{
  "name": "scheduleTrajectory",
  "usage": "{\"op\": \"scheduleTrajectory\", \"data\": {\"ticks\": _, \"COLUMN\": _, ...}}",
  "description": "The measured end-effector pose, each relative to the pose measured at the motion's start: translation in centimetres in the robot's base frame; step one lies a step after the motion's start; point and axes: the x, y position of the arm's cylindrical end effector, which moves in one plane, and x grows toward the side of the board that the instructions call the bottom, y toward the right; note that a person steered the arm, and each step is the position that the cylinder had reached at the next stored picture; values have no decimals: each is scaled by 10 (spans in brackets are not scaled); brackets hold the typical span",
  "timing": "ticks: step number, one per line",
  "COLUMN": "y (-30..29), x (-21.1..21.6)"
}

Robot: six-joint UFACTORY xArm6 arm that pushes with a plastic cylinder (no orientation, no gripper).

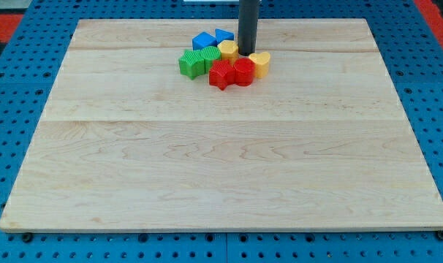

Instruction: Point your arm at the red circle

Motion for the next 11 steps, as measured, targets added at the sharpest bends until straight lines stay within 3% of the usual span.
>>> {"op": "scheduleTrajectory", "data": {"ticks": 4, "y": -26, "x": 0}}
{"op": "scheduleTrajectory", "data": {"ticks": 5, "y": 18, "x": 0}}
{"op": "scheduleTrajectory", "data": {"ticks": 6, "y": 97, "x": 7}}
{"op": "scheduleTrajectory", "data": {"ticks": 7, "y": 125, "x": 69}}
{"op": "scheduleTrajectory", "data": {"ticks": 8, "y": 73, "x": 103}}
{"op": "scheduleTrajectory", "data": {"ticks": 9, "y": 32, "x": 97}}
{"op": "scheduleTrajectory", "data": {"ticks": 11, "y": 17, "x": 75}}
